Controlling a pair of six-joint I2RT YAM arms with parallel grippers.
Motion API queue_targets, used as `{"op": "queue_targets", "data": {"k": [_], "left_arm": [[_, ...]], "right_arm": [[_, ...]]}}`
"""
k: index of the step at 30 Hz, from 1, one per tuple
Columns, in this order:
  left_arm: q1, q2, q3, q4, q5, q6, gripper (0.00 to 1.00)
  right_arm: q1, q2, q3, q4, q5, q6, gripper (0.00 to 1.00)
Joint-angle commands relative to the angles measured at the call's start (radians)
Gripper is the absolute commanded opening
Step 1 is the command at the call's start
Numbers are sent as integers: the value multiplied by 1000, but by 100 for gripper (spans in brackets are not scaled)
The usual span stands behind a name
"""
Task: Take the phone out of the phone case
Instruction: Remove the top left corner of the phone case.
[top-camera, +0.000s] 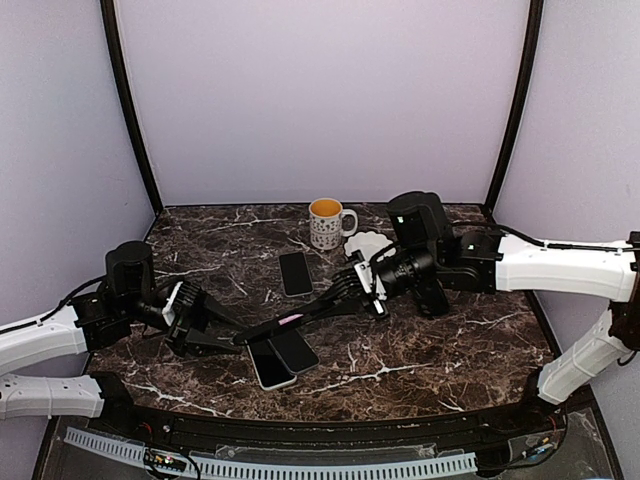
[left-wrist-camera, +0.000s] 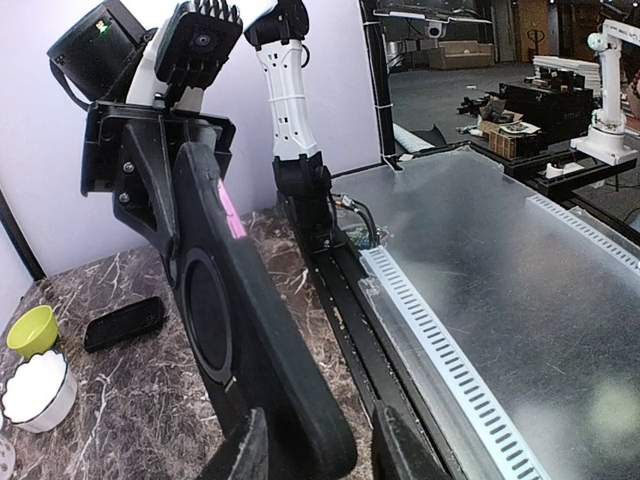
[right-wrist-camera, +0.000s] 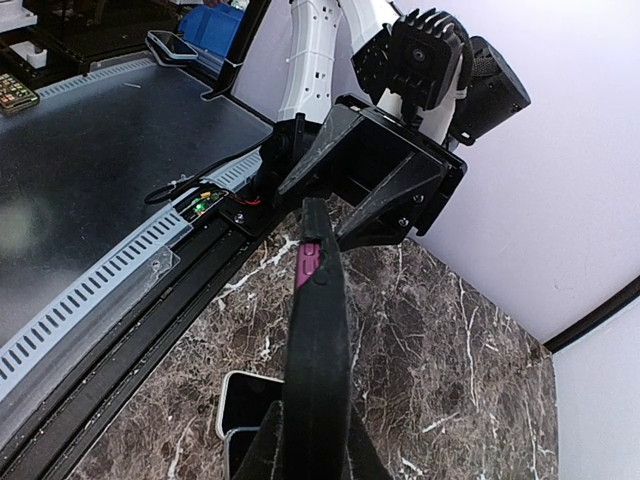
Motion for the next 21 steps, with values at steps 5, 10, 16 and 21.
{"op": "queue_targets", "data": {"k": [5,10,16,21], "left_arm": [[-6,6,-12,7,12,10,35],[-6,6,-11,6,9,13,30],[-8,7,-10,2,8,15,26],[-8,4,-11,-1,0,15,36]], "right_arm": [[27,-10,44,101,-19,-4,0],[30,-16,32,138,5,-12,0],[36,-20,32,135,9,-22,0],[38,-19,28,137,28,-27,0]]}}
